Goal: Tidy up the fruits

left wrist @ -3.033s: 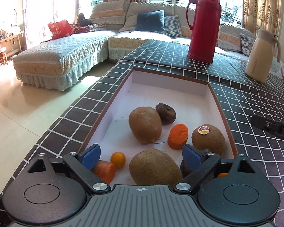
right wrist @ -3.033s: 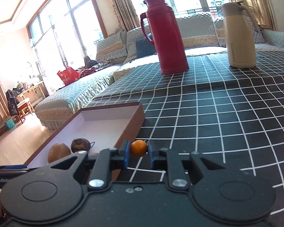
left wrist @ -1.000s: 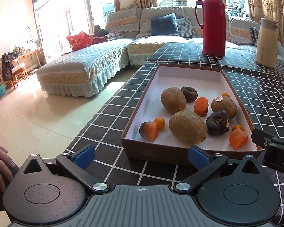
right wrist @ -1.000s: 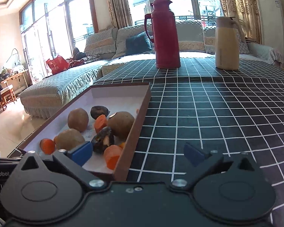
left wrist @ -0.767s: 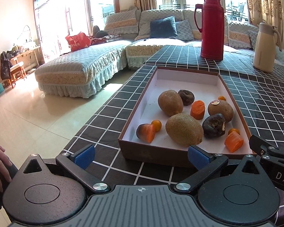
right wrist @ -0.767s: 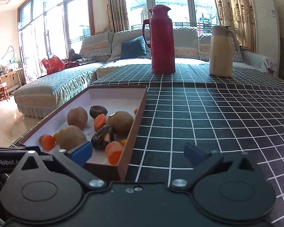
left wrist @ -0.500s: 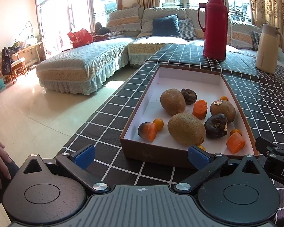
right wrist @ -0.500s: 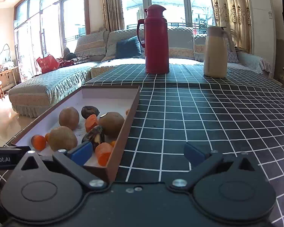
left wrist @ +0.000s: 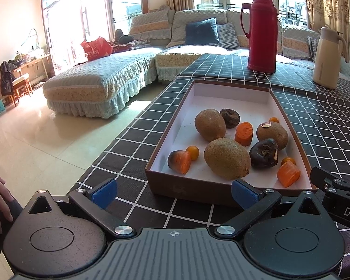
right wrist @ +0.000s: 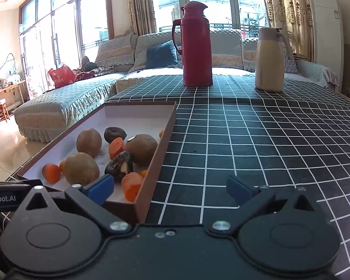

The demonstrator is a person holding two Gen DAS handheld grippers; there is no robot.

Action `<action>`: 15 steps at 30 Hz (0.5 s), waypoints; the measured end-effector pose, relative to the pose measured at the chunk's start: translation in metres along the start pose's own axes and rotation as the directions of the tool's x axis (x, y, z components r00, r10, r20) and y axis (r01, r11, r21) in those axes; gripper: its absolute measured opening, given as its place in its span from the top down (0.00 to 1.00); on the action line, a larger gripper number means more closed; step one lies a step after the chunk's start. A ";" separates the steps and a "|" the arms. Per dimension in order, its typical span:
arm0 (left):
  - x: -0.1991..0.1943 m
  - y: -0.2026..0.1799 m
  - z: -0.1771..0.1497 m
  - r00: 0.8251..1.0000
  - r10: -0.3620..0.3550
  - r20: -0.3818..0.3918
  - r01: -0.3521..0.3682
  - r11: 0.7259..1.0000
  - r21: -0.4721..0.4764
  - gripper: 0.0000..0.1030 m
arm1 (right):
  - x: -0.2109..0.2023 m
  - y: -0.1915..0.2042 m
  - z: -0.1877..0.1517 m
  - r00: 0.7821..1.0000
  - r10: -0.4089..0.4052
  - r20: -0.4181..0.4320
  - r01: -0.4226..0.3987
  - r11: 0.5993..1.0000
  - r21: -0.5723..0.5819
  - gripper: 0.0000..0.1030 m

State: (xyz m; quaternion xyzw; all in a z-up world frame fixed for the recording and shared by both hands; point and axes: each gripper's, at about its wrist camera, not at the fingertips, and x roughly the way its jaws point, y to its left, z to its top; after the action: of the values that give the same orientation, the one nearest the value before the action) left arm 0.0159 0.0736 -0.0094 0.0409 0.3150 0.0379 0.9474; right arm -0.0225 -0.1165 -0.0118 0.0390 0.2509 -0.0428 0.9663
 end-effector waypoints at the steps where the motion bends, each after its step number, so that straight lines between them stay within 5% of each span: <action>1: 0.000 0.000 0.000 1.000 0.000 0.000 0.000 1.000 0.001 0.00 | 0.000 0.000 0.000 1.000 0.004 0.002 -0.004 1.000 -0.001 0.00; 15: -0.001 -0.001 0.000 1.000 -0.013 -0.001 0.013 1.000 0.005 0.00 | 0.000 0.000 0.000 1.000 0.010 -0.001 -0.010 1.000 -0.006 0.00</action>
State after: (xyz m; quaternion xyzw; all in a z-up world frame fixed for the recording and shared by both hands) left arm 0.0147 0.0728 -0.0089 0.0413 0.3159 0.0309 0.9474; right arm -0.0218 -0.1162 -0.0115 0.0374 0.2514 -0.0372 0.9665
